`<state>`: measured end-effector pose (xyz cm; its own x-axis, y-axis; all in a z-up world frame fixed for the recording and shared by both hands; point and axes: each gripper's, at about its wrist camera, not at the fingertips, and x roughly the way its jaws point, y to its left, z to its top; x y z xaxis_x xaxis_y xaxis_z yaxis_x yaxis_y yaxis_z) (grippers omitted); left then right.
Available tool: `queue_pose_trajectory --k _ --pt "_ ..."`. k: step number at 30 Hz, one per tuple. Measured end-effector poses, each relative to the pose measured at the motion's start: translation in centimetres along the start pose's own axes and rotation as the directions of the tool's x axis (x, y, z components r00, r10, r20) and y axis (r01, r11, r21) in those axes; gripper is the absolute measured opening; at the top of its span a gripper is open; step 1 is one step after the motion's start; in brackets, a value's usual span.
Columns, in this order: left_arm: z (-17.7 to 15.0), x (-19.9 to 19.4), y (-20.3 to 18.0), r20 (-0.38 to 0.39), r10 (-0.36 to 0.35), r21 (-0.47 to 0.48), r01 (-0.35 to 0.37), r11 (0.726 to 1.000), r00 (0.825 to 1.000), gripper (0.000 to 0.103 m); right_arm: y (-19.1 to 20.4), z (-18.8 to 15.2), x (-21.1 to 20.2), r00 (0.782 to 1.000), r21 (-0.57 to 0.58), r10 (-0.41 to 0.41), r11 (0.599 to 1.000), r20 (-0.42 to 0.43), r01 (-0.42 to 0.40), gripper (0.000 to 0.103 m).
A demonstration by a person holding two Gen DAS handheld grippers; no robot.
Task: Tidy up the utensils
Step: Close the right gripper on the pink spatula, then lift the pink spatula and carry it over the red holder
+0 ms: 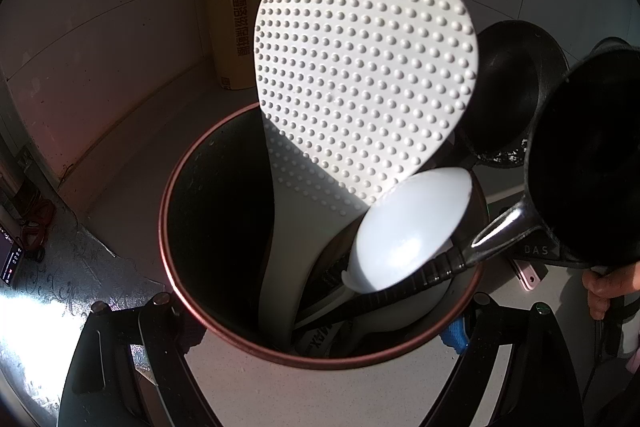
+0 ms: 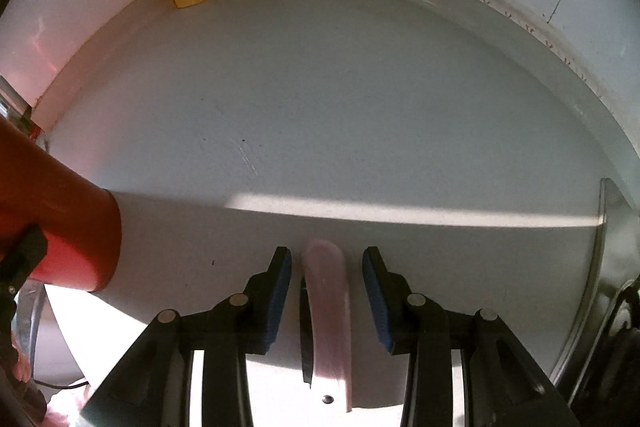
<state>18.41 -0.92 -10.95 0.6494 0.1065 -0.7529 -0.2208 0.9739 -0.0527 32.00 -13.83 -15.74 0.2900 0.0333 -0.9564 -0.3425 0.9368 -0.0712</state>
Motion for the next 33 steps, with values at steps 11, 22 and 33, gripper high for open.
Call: queue_pose_trajectory --k 11,22,33 --pt "0.0 0.0 0.0 0.000 0.002 -0.002 -0.002 1.000 1.000 0.090 -0.7 -3.0 -2.4 0.999 0.002 0.024 1.000 0.048 -0.024 0.024" --pt "0.0 0.0 -0.1 0.000 0.002 -0.003 -0.002 1.000 1.000 0.090 -0.2 -4.6 -7.5 0.977 -0.028 0.062 0.998 0.202 -0.058 0.024" --pt "0.0 0.0 -0.1 -0.001 0.004 -0.004 -0.004 1.000 1.000 0.090 0.5 -6.6 -11.4 0.951 -0.042 0.083 0.996 0.299 -0.074 0.023"
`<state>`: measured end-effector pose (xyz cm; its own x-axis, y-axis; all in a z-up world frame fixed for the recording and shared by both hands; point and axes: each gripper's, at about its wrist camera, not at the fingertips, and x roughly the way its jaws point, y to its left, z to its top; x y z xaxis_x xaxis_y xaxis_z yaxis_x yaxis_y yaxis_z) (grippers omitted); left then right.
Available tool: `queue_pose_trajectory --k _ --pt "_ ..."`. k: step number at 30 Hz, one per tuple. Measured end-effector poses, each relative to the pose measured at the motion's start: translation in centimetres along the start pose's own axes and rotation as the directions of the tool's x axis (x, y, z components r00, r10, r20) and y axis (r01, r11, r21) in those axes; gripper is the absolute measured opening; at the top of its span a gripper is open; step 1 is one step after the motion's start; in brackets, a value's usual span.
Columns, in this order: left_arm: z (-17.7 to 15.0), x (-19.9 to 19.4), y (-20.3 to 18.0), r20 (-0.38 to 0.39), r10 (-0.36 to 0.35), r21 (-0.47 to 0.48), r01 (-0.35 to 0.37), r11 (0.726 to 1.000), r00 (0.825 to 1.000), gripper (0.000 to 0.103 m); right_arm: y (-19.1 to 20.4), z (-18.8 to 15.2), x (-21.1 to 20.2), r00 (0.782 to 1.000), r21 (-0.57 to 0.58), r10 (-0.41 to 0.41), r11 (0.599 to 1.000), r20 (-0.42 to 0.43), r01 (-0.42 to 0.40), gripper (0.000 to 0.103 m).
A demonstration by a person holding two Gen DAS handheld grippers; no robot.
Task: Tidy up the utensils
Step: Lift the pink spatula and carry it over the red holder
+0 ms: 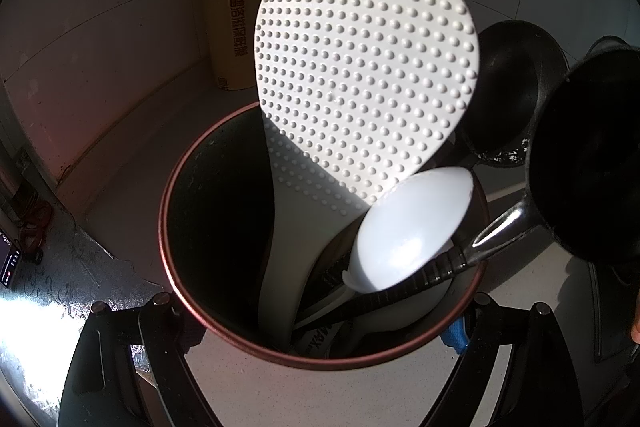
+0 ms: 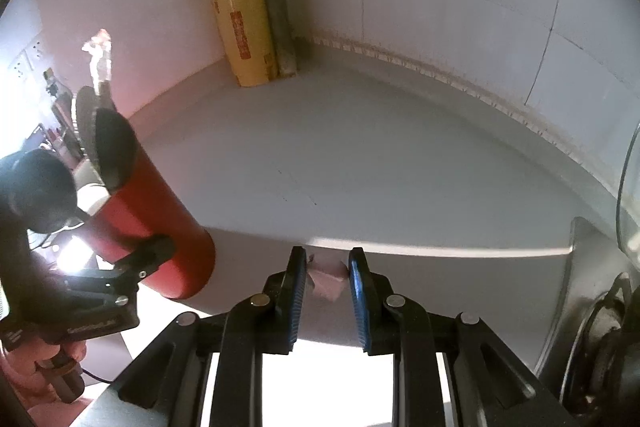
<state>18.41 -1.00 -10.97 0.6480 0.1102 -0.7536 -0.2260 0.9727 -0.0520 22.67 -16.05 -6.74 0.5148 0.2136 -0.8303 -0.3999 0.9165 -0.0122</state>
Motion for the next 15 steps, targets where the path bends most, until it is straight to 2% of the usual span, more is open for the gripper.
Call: queue_pose_trajectory --k 9,15 --pt "0.0 0.0 0.0 0.000 -0.001 0.000 0.001 1.000 1.000 0.090 0.2 1.1 -1.6 1.000 -0.007 0.011 1.000 0.029 -0.011 0.023" --pt "0.0 0.0 0.0 0.001 -0.001 0.000 0.001 1.000 1.000 0.090 0.6 2.8 -4.5 0.994 -0.034 0.037 0.999 0.103 -0.034 0.023"
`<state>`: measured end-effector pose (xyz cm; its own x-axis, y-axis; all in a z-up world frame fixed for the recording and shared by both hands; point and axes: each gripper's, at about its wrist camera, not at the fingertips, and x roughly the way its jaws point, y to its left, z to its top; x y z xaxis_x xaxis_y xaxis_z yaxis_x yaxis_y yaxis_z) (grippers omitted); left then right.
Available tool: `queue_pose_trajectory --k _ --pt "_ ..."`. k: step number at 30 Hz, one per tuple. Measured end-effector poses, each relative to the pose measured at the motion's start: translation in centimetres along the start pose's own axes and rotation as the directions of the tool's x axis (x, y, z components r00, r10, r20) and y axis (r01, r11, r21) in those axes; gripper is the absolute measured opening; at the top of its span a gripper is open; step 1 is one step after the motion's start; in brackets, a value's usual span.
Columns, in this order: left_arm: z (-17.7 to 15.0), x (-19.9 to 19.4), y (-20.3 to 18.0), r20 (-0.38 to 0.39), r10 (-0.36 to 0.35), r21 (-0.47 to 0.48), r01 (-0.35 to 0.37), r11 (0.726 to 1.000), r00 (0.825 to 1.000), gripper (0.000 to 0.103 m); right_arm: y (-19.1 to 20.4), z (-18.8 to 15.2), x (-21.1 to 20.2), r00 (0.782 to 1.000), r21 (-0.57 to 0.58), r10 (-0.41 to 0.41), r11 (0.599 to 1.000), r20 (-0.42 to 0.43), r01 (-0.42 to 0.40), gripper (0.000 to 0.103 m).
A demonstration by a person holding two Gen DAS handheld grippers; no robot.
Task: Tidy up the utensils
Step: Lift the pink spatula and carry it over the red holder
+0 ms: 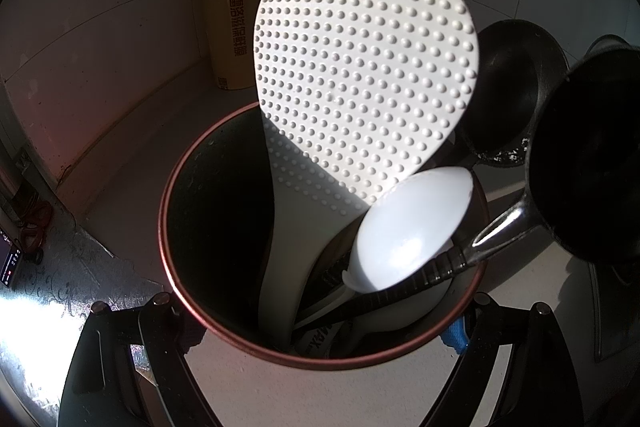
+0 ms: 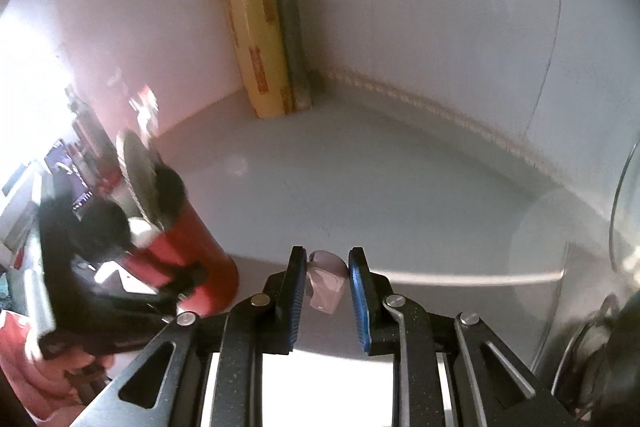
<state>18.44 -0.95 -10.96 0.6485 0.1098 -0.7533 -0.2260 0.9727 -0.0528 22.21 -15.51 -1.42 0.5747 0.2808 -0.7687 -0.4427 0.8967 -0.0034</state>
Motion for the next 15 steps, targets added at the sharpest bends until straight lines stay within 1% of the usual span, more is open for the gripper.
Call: queue_pose_trajectory --k 3,8,12,15 --pt "0.1 0.1 0.0 0.000 -0.002 0.003 0.002 1.000 1.000 0.090 0.5 1.6 -2.1 0.998 -0.039 0.003 0.999 0.060 -0.001 0.023" --pt "0.3 0.2 0.3 0.001 -0.012 0.011 0.012 1.000 1.000 0.090 1.5 4.0 -4.7 0.991 -0.099 0.025 0.995 0.130 -0.012 0.023" --pt "0.1 0.3 0.3 0.003 -0.022 0.023 0.021 1.000 1.000 0.090 2.7 5.8 -6.7 0.980 -0.143 0.070 0.989 0.185 -0.043 0.023" --pt "0.1 0.5 1.5 0.004 -0.027 0.028 0.026 0.999 1.000 0.090 4.0 6.8 -7.9 0.970 -0.180 0.110 0.981 0.218 -0.071 0.023"
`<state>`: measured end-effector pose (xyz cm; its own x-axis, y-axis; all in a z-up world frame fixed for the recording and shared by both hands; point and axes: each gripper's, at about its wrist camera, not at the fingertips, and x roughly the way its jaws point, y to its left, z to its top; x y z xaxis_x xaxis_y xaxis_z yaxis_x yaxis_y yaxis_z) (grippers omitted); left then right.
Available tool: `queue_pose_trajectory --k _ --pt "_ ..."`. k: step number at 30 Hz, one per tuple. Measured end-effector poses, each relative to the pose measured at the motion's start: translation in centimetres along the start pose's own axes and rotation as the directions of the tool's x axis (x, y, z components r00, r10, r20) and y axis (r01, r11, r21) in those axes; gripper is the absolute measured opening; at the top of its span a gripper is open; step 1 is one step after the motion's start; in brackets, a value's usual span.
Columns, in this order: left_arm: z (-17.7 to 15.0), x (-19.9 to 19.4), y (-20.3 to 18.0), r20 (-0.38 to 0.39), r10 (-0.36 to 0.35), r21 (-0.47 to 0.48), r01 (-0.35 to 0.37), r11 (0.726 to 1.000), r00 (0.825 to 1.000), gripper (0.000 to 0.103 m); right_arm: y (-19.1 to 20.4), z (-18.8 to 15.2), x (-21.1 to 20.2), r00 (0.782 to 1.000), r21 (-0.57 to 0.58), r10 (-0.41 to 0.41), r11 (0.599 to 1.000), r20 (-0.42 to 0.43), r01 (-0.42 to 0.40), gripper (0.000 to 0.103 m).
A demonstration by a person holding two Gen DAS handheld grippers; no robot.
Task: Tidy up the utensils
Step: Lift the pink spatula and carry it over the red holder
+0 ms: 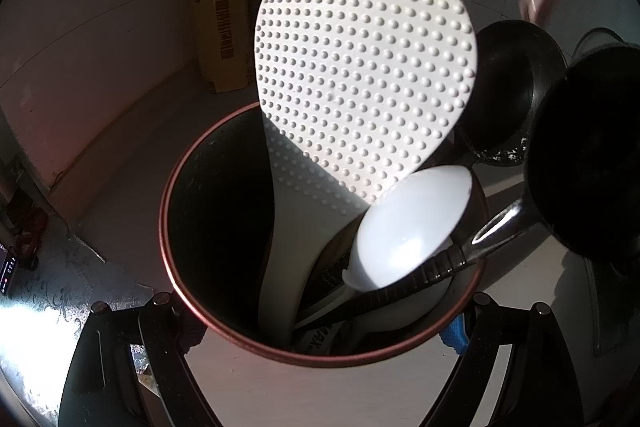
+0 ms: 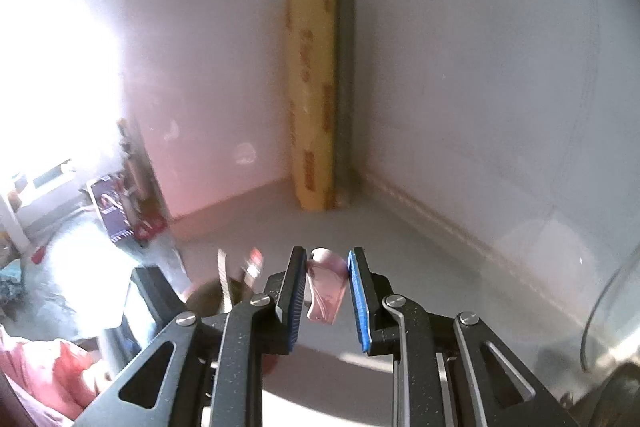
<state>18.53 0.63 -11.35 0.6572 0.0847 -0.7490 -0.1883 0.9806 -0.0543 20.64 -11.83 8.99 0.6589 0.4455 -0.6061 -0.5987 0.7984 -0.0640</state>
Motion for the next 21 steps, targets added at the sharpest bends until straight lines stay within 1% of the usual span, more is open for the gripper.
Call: queue_pose_trajectory --k 3,8,15,21 --pt "0.1 0.1 0.2 0.000 -0.002 0.003 0.002 1.000 1.000 0.090 1.3 1.0 -0.6 0.999 -0.032 0.038 0.999 0.025 -0.037 0.023" --pt "0.3 0.3 0.4 -0.001 -0.002 0.003 0.002 1.000 1.000 0.090 3.3 2.0 -0.4 0.994 -0.076 0.101 0.992 0.038 -0.098 0.023" --pt "0.3 0.1 0.3 -0.002 -0.004 0.007 0.004 1.000 1.000 0.090 5.3 2.1 0.9 0.985 -0.103 0.171 0.980 0.008 -0.169 0.023" --pt "0.2 0.1 0.1 -0.003 -0.004 0.009 0.005 1.000 1.000 0.090 6.2 1.6 1.9 0.980 -0.102 0.199 0.974 -0.030 -0.201 0.023"
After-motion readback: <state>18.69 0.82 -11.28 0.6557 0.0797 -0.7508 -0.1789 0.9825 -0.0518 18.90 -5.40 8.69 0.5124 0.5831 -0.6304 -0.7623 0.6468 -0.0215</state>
